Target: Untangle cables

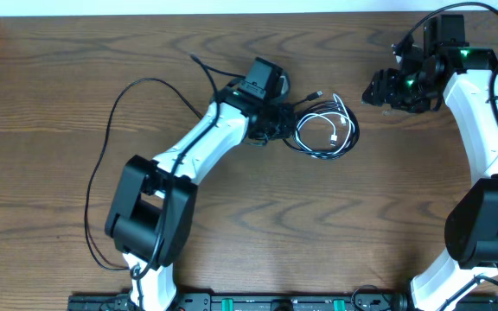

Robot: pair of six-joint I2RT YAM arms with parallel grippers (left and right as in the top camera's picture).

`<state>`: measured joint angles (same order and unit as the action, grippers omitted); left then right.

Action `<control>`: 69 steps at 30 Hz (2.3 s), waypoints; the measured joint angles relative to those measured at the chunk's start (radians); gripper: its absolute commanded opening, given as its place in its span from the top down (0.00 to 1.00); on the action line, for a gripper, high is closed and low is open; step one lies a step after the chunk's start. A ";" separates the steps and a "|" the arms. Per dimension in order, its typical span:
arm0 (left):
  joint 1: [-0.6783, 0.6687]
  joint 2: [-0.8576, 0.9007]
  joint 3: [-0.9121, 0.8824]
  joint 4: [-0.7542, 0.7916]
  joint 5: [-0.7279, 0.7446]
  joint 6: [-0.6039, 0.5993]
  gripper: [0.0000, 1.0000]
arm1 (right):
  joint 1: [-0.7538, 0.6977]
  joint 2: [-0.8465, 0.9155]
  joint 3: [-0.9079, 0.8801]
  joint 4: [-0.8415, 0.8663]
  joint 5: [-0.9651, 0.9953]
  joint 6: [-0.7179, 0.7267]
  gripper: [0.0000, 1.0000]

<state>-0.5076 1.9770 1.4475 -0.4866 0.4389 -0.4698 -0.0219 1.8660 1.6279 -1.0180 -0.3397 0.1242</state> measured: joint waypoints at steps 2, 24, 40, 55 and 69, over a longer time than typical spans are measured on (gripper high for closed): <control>-0.013 0.016 0.000 0.027 -0.018 -0.017 0.89 | 0.000 0.000 0.000 -0.003 0.000 -0.003 0.35; -0.071 0.133 0.000 0.121 -0.241 -0.163 0.71 | 0.000 0.000 0.000 -0.019 0.008 -0.023 0.34; -0.133 0.142 -0.014 0.121 -0.259 -0.164 0.88 | 0.000 0.000 0.000 -0.023 0.016 -0.023 0.33; -0.103 0.113 -0.019 0.043 -0.267 -0.169 0.93 | 0.009 0.000 0.000 -0.033 0.018 -0.030 0.30; -0.039 -0.292 -0.032 -0.080 -0.288 -0.074 0.93 | 0.149 0.000 -0.001 0.105 -0.214 -0.123 0.32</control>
<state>-0.5465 1.6848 1.4155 -0.5671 0.1513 -0.5442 0.1272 1.8660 1.6272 -0.9131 -0.5533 0.0013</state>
